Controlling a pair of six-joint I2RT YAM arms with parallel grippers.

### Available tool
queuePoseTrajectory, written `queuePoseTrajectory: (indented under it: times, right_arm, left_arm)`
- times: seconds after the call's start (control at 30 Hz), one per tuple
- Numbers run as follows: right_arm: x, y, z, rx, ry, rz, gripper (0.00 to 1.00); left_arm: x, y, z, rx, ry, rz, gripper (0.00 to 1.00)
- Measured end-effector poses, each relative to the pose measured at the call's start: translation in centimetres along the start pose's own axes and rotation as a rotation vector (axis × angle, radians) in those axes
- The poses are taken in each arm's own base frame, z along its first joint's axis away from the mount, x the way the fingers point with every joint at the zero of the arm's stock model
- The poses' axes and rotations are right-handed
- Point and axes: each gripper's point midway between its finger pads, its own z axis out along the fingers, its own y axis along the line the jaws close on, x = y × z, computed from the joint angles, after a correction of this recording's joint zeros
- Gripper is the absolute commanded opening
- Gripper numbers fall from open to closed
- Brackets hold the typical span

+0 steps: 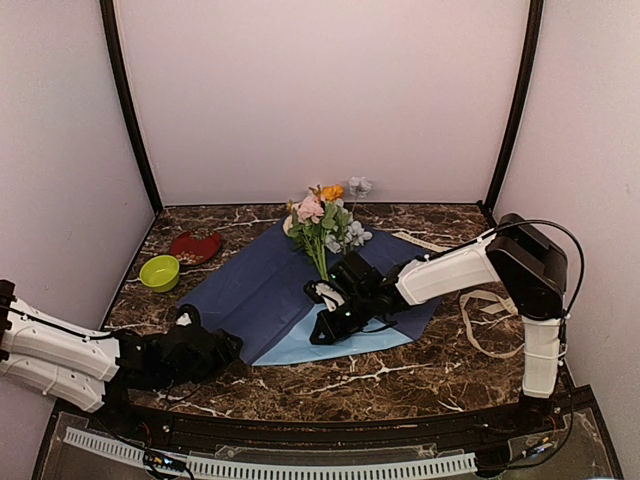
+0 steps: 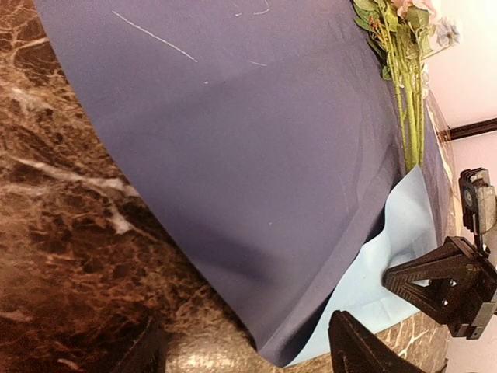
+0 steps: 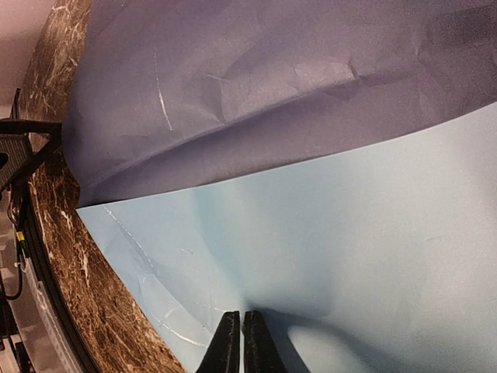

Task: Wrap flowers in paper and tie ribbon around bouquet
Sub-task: Pick up the one-fourth-folded wrapping paper from the center of the board.

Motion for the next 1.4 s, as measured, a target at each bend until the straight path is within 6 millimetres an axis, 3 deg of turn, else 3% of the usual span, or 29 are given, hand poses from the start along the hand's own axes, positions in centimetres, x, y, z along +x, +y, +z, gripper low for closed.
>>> queuePoseTrajectory:
  times: [0.23,0.8,0.87,1.03,1.13,1.27,1.4]
  right_arm:
    - [-0.1,0.0,0.0,0.003,-0.003,0.000,0.05]
    - [0.0,-0.1,0.0,0.001,-0.006,-0.002,0.05]
    - [0.0,-0.1,0.0,0.002,-0.007,-0.002,0.05]
    - [0.0,-0.1,0.0,0.002,-0.007,-0.002,0.05]
    - [0.0,-0.1,0.0,0.003,-0.007,-0.001,0.05]
    - [0.0,-0.1,0.0,0.005,-0.008,0.005,0.05]
    - [-0.1,-0.1,0.0,0.006,-0.009,0.014,0.05]
  left_arm:
    - [0.1,-1.5,1.4,0.052,0.005,-0.078,0.62]
    - [0.2,-1.5,2.0,0.071,-0.006,-0.008,0.45]
    - [0.2,-1.5,2.1,0.072,-0.009,0.003,0.37]
    - [0.5,-1.1,2.5,0.049,-0.005,0.045,0.00]
    - [0.2,-0.9,2.5,0.013,-0.016,0.099,0.00]
    - [-0.8,-3.1,2.3,-0.022,-0.038,0.200,0.00]
    - [-2.2,-8.1,2.0,0.010,-0.072,0.284,0.00]
